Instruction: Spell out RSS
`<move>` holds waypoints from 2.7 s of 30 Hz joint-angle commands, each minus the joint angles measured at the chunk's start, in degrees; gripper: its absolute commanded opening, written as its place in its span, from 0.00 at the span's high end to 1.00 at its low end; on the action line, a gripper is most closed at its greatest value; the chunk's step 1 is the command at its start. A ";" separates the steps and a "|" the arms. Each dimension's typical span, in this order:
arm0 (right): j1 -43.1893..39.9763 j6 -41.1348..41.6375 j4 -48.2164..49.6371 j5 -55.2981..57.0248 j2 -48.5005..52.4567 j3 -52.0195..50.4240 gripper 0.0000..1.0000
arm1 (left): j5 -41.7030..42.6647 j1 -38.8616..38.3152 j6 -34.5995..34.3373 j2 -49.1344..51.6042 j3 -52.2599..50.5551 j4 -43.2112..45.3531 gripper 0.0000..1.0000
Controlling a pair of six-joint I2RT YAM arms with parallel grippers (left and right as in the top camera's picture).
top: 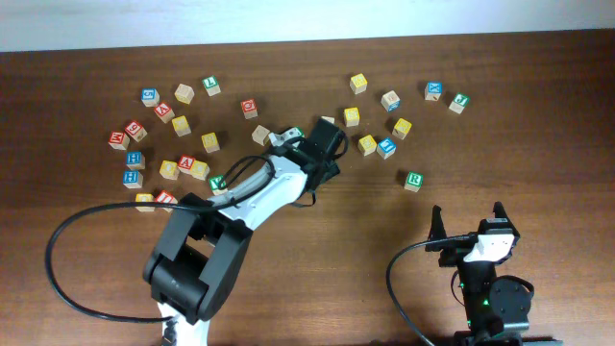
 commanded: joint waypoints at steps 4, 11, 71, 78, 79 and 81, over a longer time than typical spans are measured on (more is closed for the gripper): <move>0.33 0.61 -0.35 -0.35 -0.48 -0.42 0.02 | -5.05 -0.83 -0.48 0.74 0.61 0.22 0.01; 0.33 0.61 -0.35 -0.35 -0.48 -0.42 0.02 | -5.99 -0.83 -0.46 0.76 0.61 1.57 0.13; 0.33 0.61 -0.35 -0.35 -0.48 -0.42 0.02 | -7.02 -1.57 7.96 5.27 0.61 0.90 0.72; 0.33 0.61 -0.35 -0.35 -0.48 -0.42 0.02 | -7.04 -1.57 7.98 3.56 0.61 -0.83 0.72; 0.33 0.61 -0.35 -0.35 -0.48 -0.42 0.02 | -7.04 -1.57 7.98 3.23 0.61 -1.07 0.72; 0.33 0.61 -0.35 -0.35 -0.48 -0.42 0.02 | -7.04 -1.57 7.98 1.97 0.61 -2.49 0.70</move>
